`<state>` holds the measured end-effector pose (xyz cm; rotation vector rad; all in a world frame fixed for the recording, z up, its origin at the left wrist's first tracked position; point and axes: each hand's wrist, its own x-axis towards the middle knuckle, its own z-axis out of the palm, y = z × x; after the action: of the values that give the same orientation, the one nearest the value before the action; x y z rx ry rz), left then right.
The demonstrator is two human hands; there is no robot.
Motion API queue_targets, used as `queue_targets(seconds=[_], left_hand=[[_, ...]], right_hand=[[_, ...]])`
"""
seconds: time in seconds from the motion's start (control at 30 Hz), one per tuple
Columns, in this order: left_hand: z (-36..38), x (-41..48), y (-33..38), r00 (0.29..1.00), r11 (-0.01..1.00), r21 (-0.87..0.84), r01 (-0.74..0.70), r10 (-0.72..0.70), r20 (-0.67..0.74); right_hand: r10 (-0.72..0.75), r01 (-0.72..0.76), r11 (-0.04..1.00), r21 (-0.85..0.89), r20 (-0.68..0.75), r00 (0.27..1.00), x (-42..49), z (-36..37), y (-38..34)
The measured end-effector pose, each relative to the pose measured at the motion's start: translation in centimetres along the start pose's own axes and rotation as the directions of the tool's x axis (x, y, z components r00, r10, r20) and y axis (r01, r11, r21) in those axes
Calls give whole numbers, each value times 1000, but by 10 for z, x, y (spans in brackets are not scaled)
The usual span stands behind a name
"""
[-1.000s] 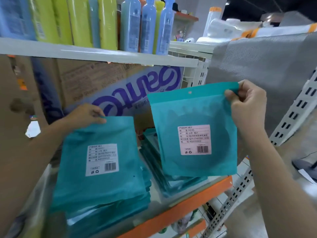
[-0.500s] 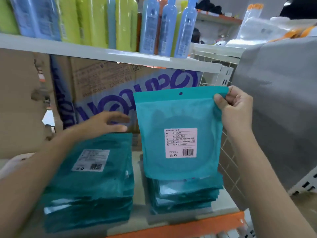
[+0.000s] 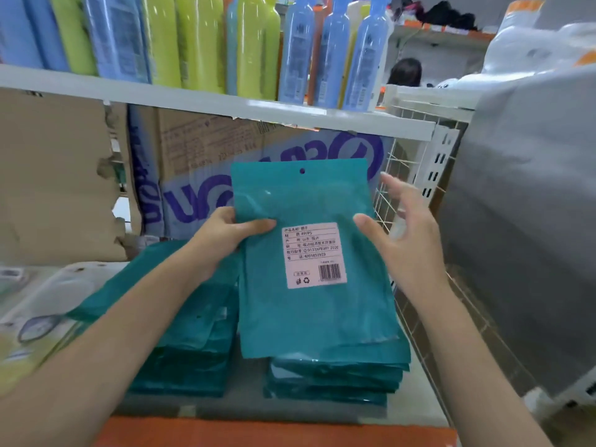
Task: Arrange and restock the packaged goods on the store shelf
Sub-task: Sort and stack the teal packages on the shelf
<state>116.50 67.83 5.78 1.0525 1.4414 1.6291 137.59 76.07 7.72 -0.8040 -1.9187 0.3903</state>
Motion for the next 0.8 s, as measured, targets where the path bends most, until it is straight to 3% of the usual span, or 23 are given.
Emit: queue_targets(seconds=[0.13,0.27,0.33,0.47,0.7,0.8], left_hand=[[-11,12,2,990,994,-41,102,-106,-93],[-15,22,1,980,984,-98,149,-160,-114],[-13,24,-2,978,982,-86,170,-178,-106],[-5,29,-6,974,975,-90,202,-209,-85],[9,31,-2,984,977,-127,170,-176,-39],[9,26,1,991,989,-58,134,-132,37]], right_hand=[[-236,213,971,109,307,922,-34,5,8],[-356,452,880,-147,427,831,-56,25,29],[-383,481,843,-242,358,851,-59,33,37],[-465,482,854,-198,125,876,-57,34,45],[-512,505,829,-242,36,858,-53,36,56],[-444,426,887,-178,-75,893,-54,37,51]])
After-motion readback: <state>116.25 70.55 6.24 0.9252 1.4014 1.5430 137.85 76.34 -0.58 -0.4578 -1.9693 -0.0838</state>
